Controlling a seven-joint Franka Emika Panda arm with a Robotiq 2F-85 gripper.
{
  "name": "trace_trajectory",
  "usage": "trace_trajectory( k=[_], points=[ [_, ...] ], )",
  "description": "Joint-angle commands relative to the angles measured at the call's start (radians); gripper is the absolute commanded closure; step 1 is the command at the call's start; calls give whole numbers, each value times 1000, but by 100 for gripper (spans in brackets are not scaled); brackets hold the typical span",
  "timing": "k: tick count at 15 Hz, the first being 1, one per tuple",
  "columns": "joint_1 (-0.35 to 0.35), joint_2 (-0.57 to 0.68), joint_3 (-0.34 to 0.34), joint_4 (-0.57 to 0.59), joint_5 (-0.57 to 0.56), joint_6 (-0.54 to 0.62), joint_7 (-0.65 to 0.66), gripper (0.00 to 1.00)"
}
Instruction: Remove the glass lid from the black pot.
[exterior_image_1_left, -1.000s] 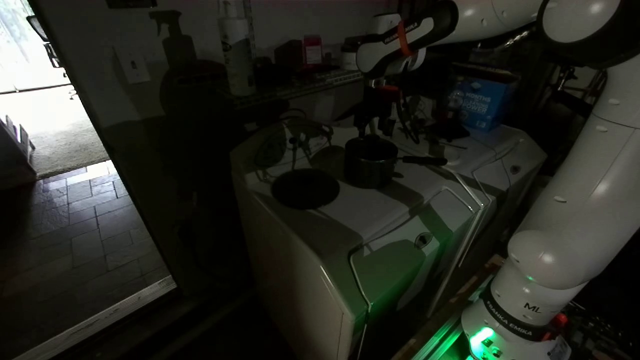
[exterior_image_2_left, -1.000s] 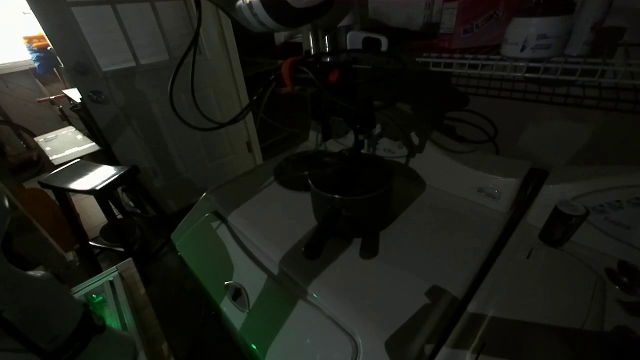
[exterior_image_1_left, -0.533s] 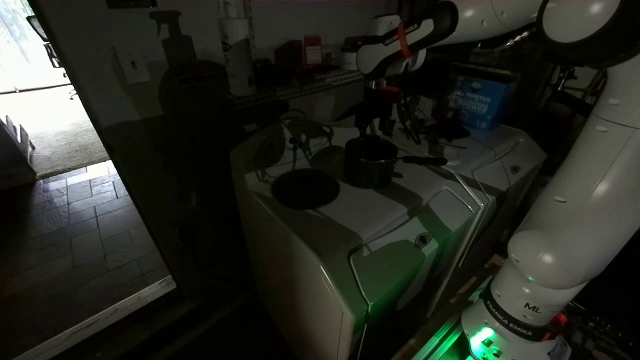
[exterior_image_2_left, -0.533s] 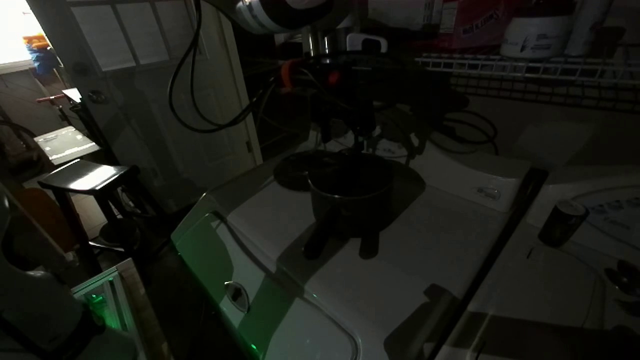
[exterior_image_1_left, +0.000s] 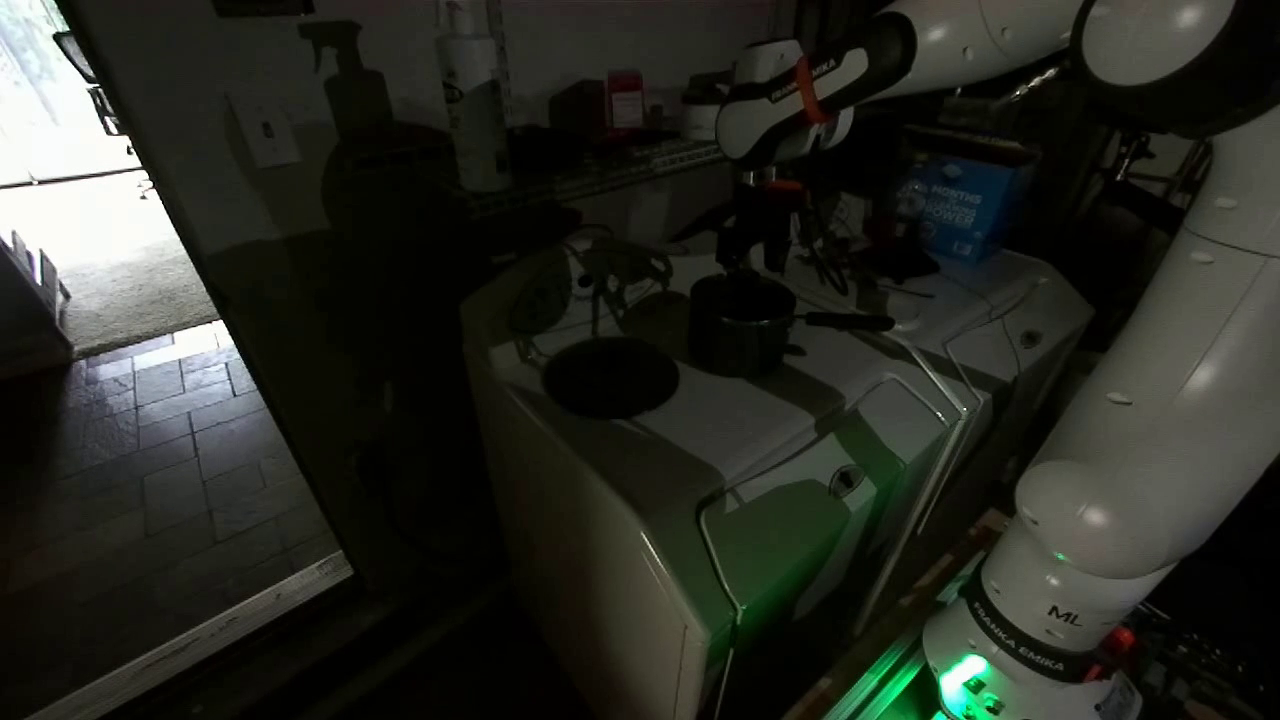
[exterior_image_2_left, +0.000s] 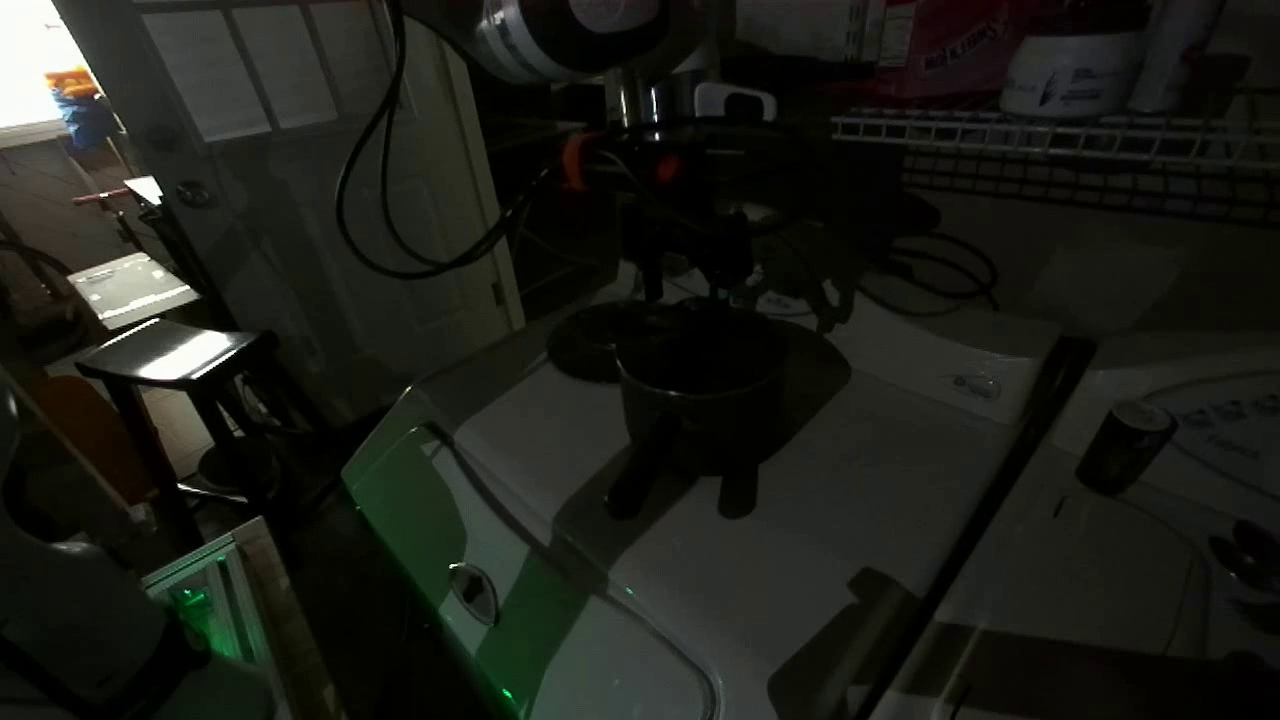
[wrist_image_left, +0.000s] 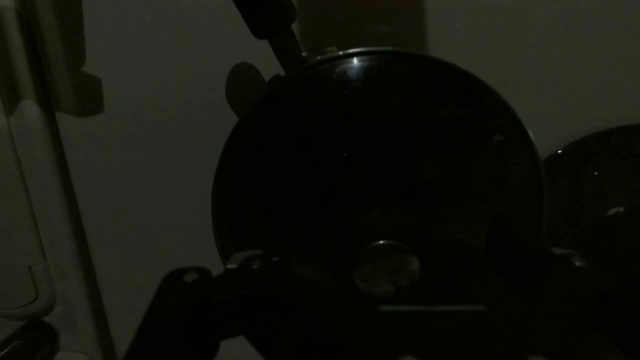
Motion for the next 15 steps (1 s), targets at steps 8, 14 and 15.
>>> trace_trajectory(
  k=[8, 14, 15],
  points=[
    [-13, 23, -2, 5, 4, 39, 22, 0],
    [-11, 38, 0, 10, 11, 57, 35, 4],
    [-11, 40, 0, 11, 8, 59, 38, 26]
  ],
)
